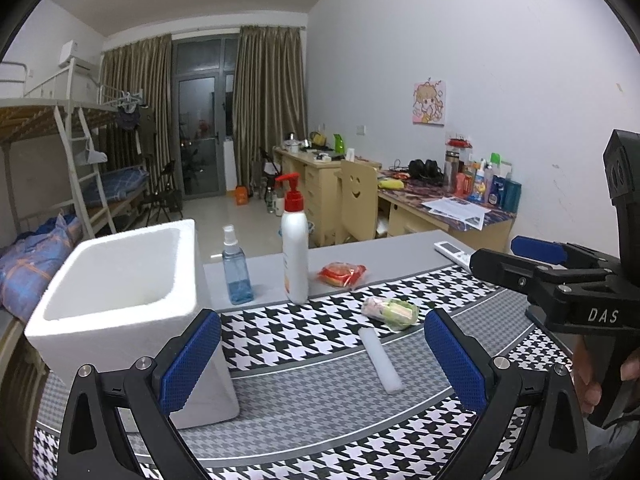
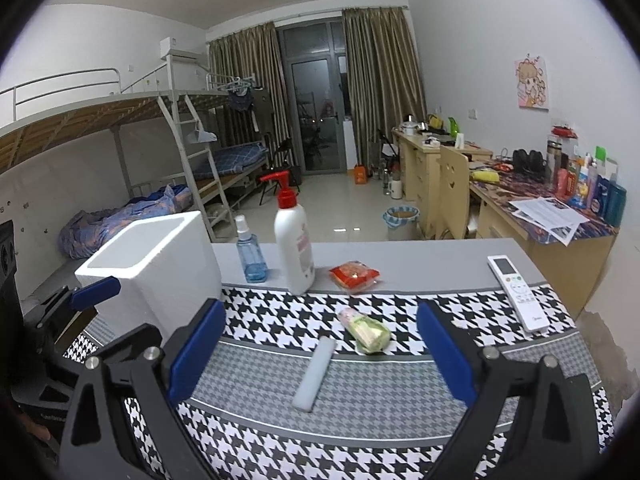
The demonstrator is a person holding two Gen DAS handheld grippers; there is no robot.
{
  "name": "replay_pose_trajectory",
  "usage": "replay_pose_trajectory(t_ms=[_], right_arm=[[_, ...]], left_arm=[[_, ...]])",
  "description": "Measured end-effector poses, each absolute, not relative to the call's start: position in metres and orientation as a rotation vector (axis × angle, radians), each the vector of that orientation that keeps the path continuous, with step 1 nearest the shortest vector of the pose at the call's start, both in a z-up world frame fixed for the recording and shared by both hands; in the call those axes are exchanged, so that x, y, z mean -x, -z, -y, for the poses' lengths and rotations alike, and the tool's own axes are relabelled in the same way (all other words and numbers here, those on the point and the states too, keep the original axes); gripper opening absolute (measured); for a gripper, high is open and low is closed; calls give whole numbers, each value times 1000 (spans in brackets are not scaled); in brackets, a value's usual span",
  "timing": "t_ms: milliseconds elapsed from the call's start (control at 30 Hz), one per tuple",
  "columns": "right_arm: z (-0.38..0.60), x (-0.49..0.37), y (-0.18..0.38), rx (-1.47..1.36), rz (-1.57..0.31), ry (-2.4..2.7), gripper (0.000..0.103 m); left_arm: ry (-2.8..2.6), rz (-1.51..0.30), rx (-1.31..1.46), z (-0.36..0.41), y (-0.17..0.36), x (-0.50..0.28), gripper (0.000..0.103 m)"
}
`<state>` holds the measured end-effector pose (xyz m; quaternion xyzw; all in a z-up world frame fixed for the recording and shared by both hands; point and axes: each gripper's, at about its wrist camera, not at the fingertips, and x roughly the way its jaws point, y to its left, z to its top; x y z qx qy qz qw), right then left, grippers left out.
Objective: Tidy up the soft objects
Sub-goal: 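Open the left tool over the box and move both tools back toward the foam roll, then lower the left tool onto the white foam roll and close it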
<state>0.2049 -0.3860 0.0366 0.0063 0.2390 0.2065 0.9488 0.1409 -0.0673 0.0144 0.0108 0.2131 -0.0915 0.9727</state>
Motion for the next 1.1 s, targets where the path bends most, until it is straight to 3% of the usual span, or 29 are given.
replay_pose_trajectory(t_ms=[1100], right_arm=[[404, -251, -1, 24, -618, -469, 98]], left_arm=[[179, -588, -40, 113, 27, -186, 102]])
